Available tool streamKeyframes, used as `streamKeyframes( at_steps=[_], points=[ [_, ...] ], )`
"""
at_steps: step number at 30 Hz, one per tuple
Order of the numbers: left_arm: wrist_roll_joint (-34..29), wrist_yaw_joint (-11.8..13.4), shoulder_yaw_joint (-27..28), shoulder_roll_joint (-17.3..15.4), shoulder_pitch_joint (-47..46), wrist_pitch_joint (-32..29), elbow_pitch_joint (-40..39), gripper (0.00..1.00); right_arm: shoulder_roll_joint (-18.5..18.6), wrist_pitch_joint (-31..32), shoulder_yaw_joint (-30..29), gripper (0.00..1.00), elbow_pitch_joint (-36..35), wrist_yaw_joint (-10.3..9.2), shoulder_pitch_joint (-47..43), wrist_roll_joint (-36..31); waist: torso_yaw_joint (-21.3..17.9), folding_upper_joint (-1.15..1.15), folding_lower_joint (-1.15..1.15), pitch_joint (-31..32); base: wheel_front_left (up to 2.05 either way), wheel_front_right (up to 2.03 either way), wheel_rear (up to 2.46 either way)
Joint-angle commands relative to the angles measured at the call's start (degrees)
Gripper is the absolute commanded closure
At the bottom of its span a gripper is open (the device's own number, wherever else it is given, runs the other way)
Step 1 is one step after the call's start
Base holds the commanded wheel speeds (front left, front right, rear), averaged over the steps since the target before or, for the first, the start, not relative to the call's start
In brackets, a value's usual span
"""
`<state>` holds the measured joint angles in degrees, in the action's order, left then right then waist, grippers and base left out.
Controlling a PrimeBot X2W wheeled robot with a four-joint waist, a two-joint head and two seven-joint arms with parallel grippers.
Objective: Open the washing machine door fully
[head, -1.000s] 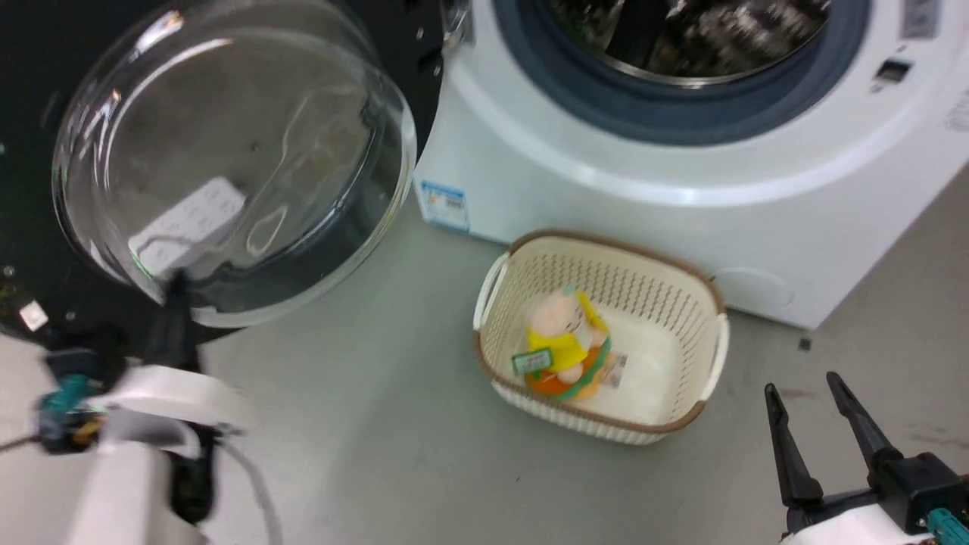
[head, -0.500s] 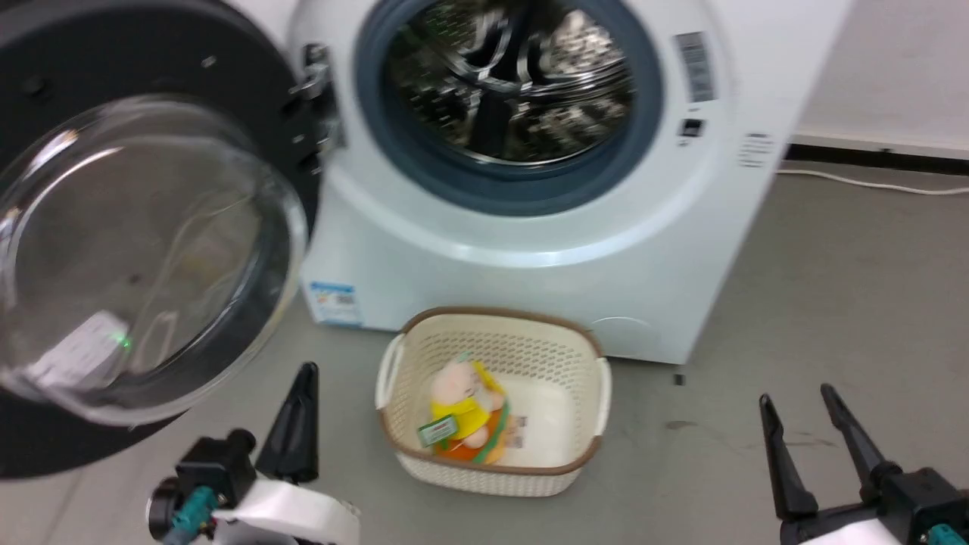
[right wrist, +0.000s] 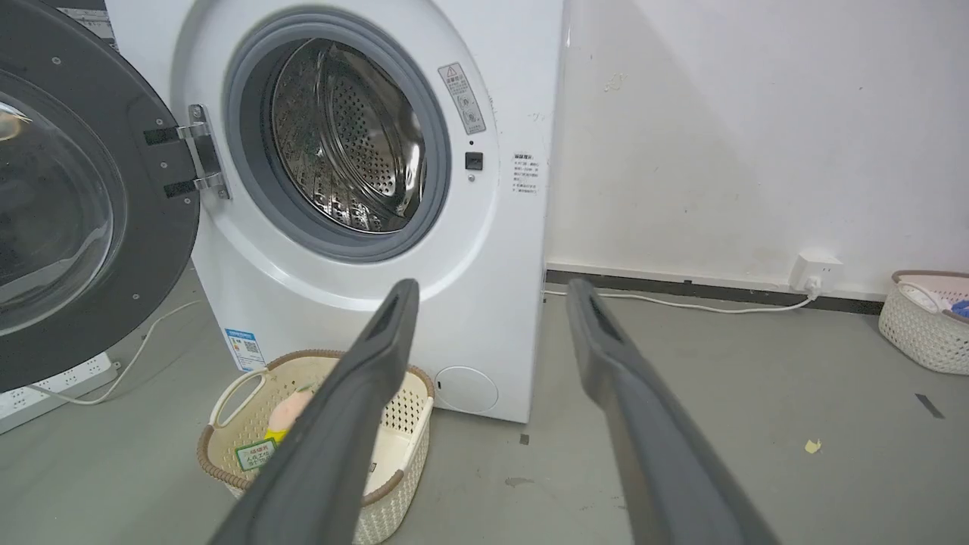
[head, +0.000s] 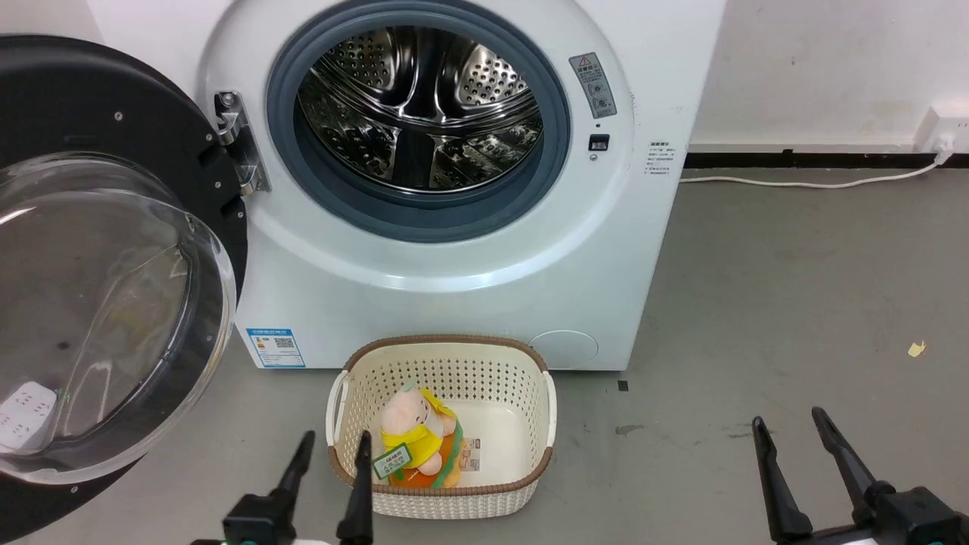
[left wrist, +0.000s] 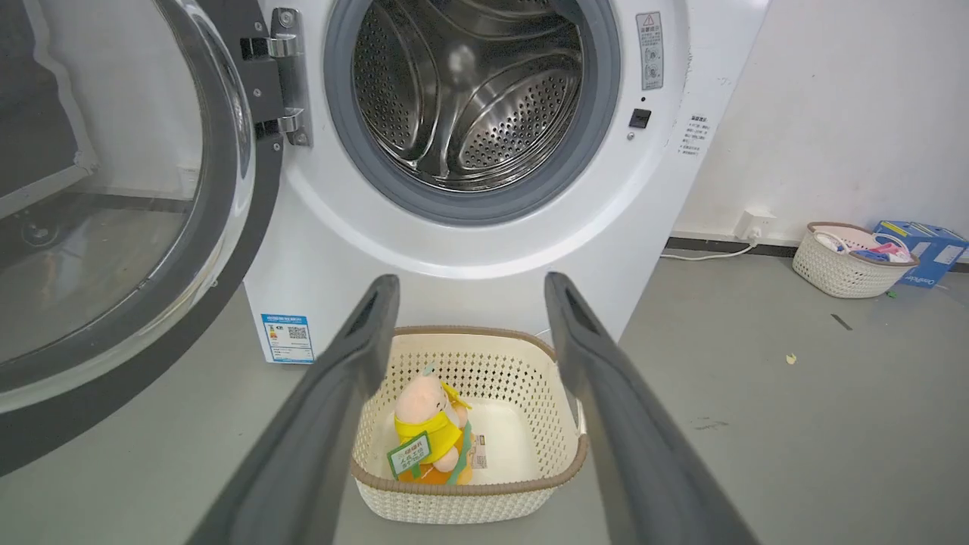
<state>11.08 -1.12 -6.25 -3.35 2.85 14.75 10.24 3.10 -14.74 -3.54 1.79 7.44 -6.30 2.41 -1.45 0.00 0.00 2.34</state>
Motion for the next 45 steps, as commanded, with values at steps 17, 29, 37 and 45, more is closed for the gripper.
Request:
streamKeyframes(
  at_steps=[17, 29, 37, 45],
  points=[
    [-1.7, 0.5, -0.6, 0.4, -0.8, 0.2, 0.6, 0.0, -0.2, -0.3, 0.2, 0.0, 1.2, 0.05, -0.2, 0.8, 1.1, 0.0, 0.0, 0.2, 0.0, 0.0, 0.0],
    [-2.0, 0.6, -0.2, 0.5, -0.8, 0.2, 0.4, 0.0, -0.2, -0.3, 0.4, 0.0, 1.4, 0.05, 0.1, 0.8, 0.8, 0.0, 0.0, 0.2, 0.0, 0.0, 0.0],
    [-1.1, 0.4, -0.4, 0.5, -0.5, -0.1, 0.4, 1.0, 0.0, 0.1, 0.4, 1.0, 1.3, 0.0, -0.2, 0.7, 0.8, 0.0, 0.0, 0.1, 0.0, 0.0, 0.0],
    [-1.7, 0.5, 0.0, 0.5, -0.6, -1.1, -0.3, 1.0, 0.0, 1.0, 0.6, 1.0, 1.1, 0.0, 0.2, 0.5, 0.8, 0.0, 0.0, 0.0, 0.0, 0.0, 0.0]
  ],
)
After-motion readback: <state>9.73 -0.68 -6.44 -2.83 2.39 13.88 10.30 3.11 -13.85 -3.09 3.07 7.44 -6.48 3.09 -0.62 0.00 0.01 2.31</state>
